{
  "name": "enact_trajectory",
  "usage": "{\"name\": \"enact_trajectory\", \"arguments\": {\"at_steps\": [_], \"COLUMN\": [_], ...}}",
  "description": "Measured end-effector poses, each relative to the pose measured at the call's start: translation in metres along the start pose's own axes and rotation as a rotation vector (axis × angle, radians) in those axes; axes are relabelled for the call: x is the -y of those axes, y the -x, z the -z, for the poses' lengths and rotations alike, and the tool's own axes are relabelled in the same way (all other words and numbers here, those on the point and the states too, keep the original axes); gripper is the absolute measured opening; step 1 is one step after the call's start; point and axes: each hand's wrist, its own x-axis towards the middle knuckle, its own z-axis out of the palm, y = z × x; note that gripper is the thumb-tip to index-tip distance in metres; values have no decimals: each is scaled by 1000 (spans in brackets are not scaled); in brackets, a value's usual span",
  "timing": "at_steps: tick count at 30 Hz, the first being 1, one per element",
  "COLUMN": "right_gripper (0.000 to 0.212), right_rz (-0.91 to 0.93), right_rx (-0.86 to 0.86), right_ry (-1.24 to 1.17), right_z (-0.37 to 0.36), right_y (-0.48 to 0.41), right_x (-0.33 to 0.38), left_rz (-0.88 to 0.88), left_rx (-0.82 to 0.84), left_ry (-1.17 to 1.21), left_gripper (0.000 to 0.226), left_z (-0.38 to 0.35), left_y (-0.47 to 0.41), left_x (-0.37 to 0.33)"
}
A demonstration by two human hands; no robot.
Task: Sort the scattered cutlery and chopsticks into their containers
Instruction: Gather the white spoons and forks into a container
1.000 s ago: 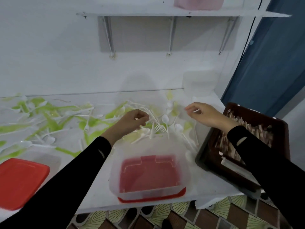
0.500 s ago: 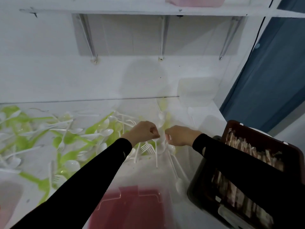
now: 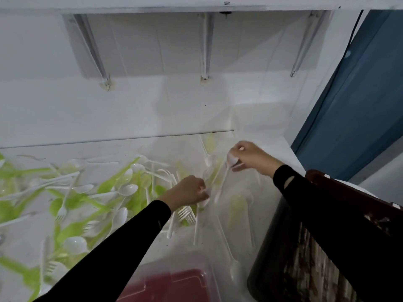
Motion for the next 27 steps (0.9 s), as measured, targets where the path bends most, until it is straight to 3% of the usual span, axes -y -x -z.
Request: {"name": "enact_trajectory", "arguments": {"at_steps": [3,6,9,12,15,17,19,21,25,27], "right_gripper": [16,7,6,21,28,49,60,54,50,36], "right_rz": [-31,-158,-284,-327,-330,-355,-341,-260,-143,-85], "right_rx": [-243,-400,-385,-367,-357,-327,-332,-364,-372,-376], "right_ry": [-280,-122,94,179,333,519,625,673,599,542], "right_z": [19,33,43,45,39,35,32,29,26,21], "right_y": [-20,-46,-64,-73,-78,-82,-81,-81,-82,-79], "right_x": [3,-13,-31,-41,-45,-52,-57,-59,-54,-46], "left_rz": [50,37,-15,7,29,46,130,222,183,181], "left_rx": [-221,-282,-369,-405,-428,-468,-446,-351,-119,-94], "left_ry": [341,852,912,978,1271,1435,1295,984,85,49], "left_gripper": [15,16,9,14,23,18,13,13,47,61], "left_z": [16,38,58,67,72,72,67,55,25,9], "left_y": [-3,-3,-3,-5,-7,-10,-13,-20,-20,-14], "left_x": [11,20,28,34,28,22,20,16,8,7]}}
